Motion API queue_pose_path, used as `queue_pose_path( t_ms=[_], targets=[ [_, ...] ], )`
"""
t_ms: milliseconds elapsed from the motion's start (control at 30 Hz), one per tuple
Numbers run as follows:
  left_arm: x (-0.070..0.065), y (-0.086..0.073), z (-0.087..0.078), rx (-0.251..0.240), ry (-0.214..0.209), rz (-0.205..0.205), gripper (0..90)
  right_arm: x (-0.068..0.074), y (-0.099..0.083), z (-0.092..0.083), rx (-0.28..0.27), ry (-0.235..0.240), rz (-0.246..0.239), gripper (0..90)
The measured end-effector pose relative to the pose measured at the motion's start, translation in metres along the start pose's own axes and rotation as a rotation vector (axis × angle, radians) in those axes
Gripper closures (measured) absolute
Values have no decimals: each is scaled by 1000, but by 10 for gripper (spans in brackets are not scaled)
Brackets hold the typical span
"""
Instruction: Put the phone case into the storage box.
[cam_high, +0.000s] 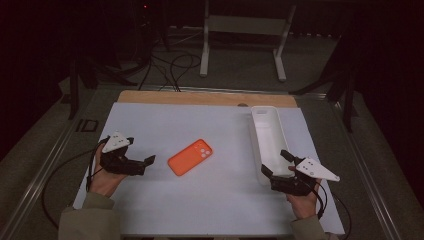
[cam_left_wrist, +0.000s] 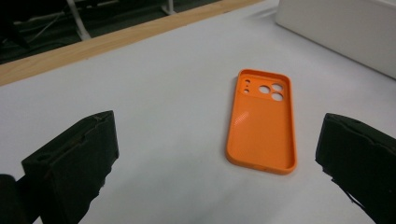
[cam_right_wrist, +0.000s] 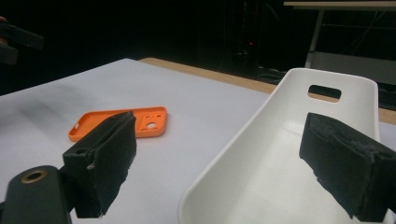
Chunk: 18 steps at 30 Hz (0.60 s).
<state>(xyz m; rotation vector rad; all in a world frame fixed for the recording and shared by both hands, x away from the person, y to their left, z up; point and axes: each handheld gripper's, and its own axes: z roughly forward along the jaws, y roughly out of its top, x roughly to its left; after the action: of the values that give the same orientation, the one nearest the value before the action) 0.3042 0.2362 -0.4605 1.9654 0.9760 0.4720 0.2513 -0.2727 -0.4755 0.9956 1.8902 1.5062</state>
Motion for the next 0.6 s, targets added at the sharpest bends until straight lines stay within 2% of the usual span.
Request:
queue_pose_path(
  t_ms=[200,533,600],
  targets=[
    [4,4,9,10,-1,-5,2,0,0,0,0,-2,1,108],
    [2,15,21,30,-6,28,3,0,0,0,0,-2,-1,108],
    [1,19,26,40,-7,45,3,0,0,0,1,-3,-3,108]
  ],
)
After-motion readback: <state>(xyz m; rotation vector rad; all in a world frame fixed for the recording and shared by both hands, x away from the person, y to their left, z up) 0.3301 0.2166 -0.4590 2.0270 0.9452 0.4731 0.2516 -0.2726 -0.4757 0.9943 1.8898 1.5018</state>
